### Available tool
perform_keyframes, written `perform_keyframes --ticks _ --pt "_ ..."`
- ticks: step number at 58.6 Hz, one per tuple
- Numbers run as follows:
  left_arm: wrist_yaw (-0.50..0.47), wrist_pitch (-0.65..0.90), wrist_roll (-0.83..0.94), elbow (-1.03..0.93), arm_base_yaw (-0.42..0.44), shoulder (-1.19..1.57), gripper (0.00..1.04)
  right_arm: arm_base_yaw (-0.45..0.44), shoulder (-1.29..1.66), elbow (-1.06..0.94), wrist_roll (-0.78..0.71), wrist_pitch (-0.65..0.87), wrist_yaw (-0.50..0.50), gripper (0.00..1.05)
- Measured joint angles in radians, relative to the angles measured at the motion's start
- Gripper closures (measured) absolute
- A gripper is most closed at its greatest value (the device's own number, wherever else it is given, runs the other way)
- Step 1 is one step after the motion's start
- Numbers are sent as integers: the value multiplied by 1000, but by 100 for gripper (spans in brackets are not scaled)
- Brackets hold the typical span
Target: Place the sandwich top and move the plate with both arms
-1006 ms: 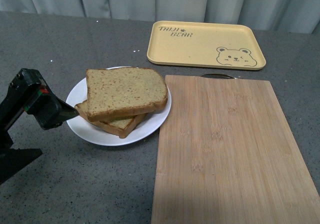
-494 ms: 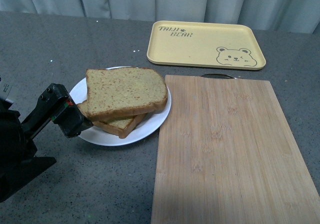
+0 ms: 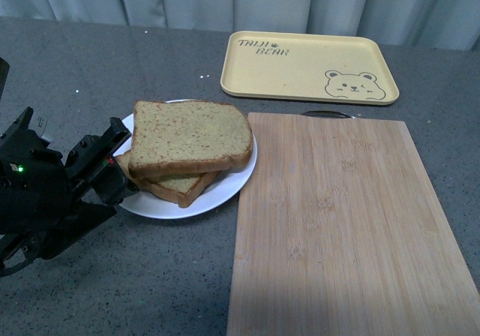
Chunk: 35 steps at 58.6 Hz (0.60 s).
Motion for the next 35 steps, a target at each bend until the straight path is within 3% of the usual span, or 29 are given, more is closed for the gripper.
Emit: perform_keyframes --ticks 15,26,35 --pt "33 25 -55 36 9 37 100 0 0 0 0 0 0 9" --pt "83 106 -115 17 29 38 100 0 0 0 0 0 0 9" --pt "157 306 -220 -56 68 34 101 0 0 0 0 0 0 9"
